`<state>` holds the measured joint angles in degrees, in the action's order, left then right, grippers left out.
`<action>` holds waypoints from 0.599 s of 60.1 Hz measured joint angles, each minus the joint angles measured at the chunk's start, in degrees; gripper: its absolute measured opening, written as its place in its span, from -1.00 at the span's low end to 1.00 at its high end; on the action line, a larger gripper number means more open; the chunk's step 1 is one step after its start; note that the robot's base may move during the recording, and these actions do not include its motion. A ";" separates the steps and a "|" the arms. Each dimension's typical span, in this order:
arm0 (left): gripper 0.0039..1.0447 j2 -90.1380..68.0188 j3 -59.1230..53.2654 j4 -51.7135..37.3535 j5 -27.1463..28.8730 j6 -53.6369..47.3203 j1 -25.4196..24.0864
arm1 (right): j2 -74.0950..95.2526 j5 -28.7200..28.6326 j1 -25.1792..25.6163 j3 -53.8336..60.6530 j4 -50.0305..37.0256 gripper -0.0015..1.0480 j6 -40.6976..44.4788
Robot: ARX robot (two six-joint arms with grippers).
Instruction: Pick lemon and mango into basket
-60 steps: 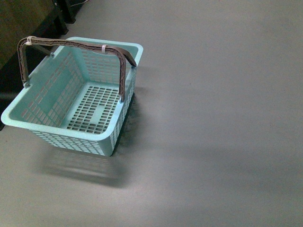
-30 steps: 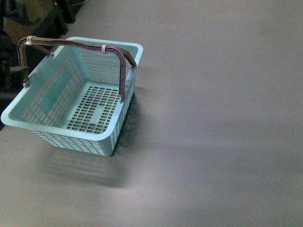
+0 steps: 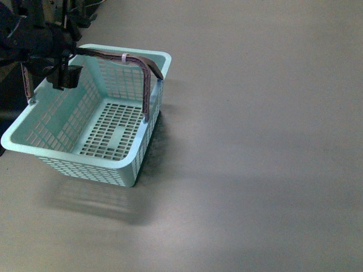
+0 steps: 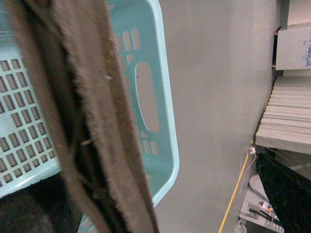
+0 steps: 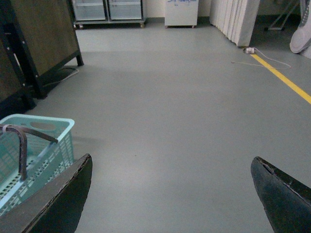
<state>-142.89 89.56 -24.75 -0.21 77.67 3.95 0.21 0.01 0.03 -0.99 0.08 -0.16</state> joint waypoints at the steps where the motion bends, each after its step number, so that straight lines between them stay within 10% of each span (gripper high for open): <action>1: 0.87 -0.44 0.70 0.35 0.02 0.00 0.20 | 0.02 0.00 0.00 0.00 0.00 0.83 0.00; 36: -0.92 -4.09 6.56 8.52 4.15 6.16 4.09 | 0.00 0.00 0.00 0.00 0.00 0.83 0.00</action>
<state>-146.98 96.12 -16.23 3.95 83.83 8.03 0.21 0.01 0.03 -0.99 0.08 -0.16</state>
